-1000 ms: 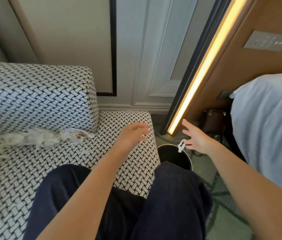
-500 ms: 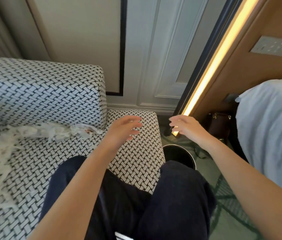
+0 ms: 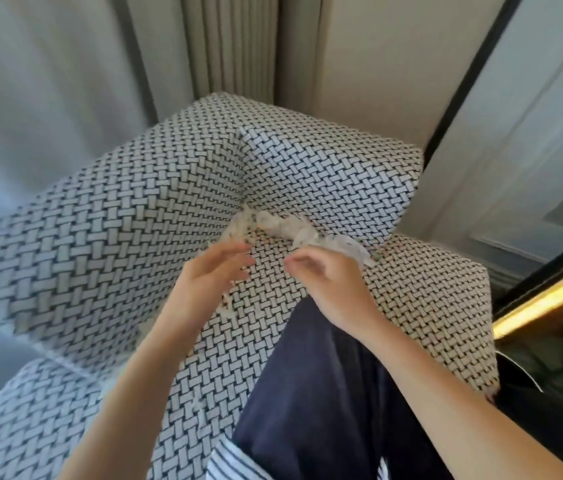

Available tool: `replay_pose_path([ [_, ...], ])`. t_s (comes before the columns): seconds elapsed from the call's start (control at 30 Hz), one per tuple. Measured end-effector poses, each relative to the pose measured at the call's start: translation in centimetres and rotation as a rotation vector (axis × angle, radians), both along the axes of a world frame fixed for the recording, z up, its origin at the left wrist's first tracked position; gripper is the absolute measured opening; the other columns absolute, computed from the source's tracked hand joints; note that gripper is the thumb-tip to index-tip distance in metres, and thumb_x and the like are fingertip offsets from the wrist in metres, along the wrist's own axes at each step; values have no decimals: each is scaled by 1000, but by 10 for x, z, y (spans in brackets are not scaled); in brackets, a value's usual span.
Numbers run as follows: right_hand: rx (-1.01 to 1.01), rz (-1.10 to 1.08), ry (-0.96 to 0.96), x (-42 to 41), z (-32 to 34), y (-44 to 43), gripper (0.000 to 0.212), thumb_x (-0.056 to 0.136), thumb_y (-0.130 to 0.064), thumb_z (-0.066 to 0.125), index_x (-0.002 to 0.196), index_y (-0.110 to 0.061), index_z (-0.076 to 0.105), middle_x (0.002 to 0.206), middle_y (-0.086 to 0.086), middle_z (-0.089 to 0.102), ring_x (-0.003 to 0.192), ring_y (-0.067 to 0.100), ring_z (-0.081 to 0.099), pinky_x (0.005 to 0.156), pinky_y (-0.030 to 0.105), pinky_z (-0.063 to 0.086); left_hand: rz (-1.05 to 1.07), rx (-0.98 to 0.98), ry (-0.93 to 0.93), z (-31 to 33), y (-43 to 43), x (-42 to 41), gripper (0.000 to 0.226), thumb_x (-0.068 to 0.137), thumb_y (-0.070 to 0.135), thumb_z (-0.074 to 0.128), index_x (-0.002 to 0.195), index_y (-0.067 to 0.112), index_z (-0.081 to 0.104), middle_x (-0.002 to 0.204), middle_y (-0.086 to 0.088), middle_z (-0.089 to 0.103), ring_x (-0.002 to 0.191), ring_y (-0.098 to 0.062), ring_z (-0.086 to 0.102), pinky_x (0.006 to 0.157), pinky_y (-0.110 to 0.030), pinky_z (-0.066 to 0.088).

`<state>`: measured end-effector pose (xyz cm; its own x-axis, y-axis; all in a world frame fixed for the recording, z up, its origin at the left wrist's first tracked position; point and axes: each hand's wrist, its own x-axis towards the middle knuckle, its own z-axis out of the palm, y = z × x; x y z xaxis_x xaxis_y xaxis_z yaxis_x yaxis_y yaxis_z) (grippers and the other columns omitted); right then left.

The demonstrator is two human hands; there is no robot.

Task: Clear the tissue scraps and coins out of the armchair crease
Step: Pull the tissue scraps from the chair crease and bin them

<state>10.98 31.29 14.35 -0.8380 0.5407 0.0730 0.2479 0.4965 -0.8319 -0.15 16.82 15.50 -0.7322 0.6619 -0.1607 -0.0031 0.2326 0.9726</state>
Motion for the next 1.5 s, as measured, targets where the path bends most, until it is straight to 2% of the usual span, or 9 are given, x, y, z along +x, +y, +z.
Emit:
replay_pose_path([
  [0.27,-32,322,-130,-75,-81,-104,20,93,-15,56,108,-13,68,105,-2,69,91,8,63,80,12,48,400,-158,-119,-88,-118,-15,12,89,18,60,98,25,66,100,3,70,95,-17,64,89,-39,50],
  [0.43,55,431,-227,-81,-135,-151,33,92,-20,55,125,-17,58,124,-3,57,119,9,45,101,16,32,692,-279,-63,-141,-156,3,19,88,9,59,104,19,61,109,0,60,104,-19,56,79,-29,45],
  [0.57,224,534,-215,-78,-157,-170,51,89,-23,58,138,-20,44,141,-1,40,133,14,28,114,28,21,658,-506,41,-172,-158,9,49,83,18,63,131,18,50,124,-3,54,120,-25,42,103,-43,36],
  [0.73,403,658,-276,-69,-169,-172,64,91,-25,55,147,-30,27,152,3,22,141,23,15,117,37,15,586,-664,301,-183,-140,14,42,87,19,59,129,15,55,133,0,55,122,-23,35,102,-28,26],
  [0.87,452,618,-181,-61,-180,-169,56,81,-13,69,134,-19,51,131,1,54,125,23,47,104,41,42,634,-575,302,-185,-128,24,32,87,8,57,118,13,62,124,0,60,112,-16,40,89,-16,24],
  [1.0,365,573,-124,-61,-181,-166,47,87,-13,64,132,-17,54,131,-3,57,126,16,46,111,26,27,612,-477,244,-181,-122,28,35,88,5,55,120,17,61,115,10,62,111,-5,48,90,-13,30],
  [1.13,234,473,-83,-61,-175,-159,31,90,-12,60,120,-18,63,118,-5,63,114,9,53,100,22,40,597,-316,61,-174,-131,19,33,86,9,59,118,17,61,102,15,63,102,-2,57,89,-17,46],
  [1.3,113,352,-90,-64,-175,-152,24,90,-10,59,112,-15,68,98,-3,66,87,4,55,77,10,41,710,-760,133,-179,-144,-2,50,90,32,53,138,19,45,142,0,41,132,-23,24,109,-37,20],
  [1.5,89,317,-95,-67,-176,-147,24,90,-10,59,112,-14,68,94,-2,65,84,8,59,74,13,47,453,-1053,433,-190,-136,-2,51,95,35,33,142,14,35,149,3,30,139,-27,16,115,-41,10],
])
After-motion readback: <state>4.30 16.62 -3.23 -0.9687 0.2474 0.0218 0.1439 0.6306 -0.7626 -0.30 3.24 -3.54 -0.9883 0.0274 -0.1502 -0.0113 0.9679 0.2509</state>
